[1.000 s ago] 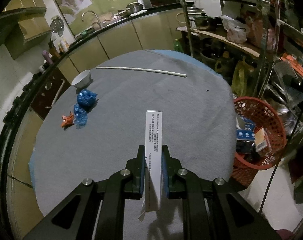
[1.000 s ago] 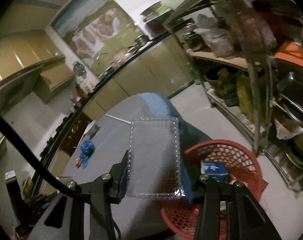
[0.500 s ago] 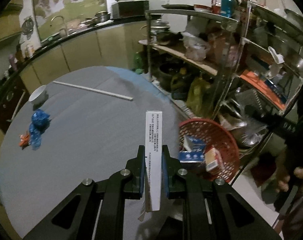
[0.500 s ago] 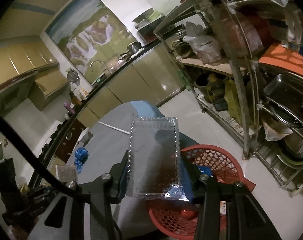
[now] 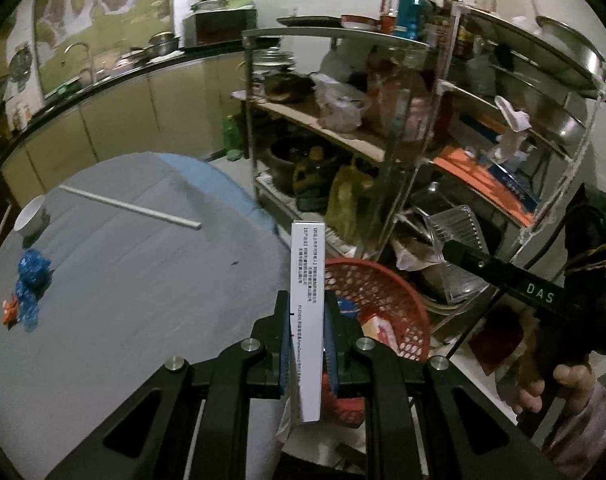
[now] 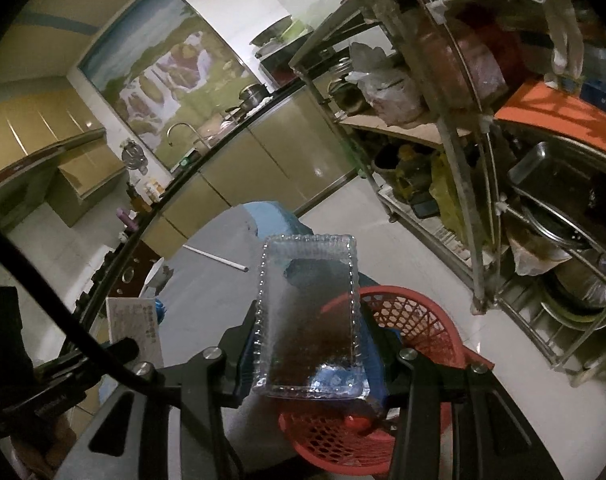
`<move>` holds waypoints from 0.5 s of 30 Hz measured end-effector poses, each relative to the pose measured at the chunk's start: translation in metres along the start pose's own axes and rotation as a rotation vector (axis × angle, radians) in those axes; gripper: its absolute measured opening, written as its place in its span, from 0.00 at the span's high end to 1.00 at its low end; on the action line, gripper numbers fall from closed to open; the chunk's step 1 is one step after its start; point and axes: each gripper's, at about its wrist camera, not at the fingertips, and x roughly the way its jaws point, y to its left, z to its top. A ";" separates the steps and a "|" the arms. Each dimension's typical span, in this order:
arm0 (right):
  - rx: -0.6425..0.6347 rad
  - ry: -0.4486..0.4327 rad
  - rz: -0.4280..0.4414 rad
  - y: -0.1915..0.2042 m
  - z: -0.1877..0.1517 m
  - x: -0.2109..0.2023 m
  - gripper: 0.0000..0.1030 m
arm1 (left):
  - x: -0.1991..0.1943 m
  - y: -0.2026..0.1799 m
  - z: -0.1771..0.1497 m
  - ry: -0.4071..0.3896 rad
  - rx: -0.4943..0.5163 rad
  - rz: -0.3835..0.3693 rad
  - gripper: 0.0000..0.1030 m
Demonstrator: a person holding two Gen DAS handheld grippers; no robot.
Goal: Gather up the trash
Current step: 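Lower the white box into the basket with left while right lowers the tray in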
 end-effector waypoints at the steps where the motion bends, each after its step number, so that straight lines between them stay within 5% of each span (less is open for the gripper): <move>1: -0.004 -0.006 -0.008 0.000 0.000 -0.005 0.54 | 0.003 -0.005 0.002 0.003 0.010 -0.008 0.85; 10: 0.029 -0.046 -0.053 -0.025 0.002 -0.038 0.54 | 0.005 -0.033 0.014 -0.052 0.060 -0.048 0.85; 15: 0.070 0.003 -0.030 -0.035 -0.004 -0.023 0.54 | 0.018 -0.023 -0.001 0.001 0.019 -0.026 0.85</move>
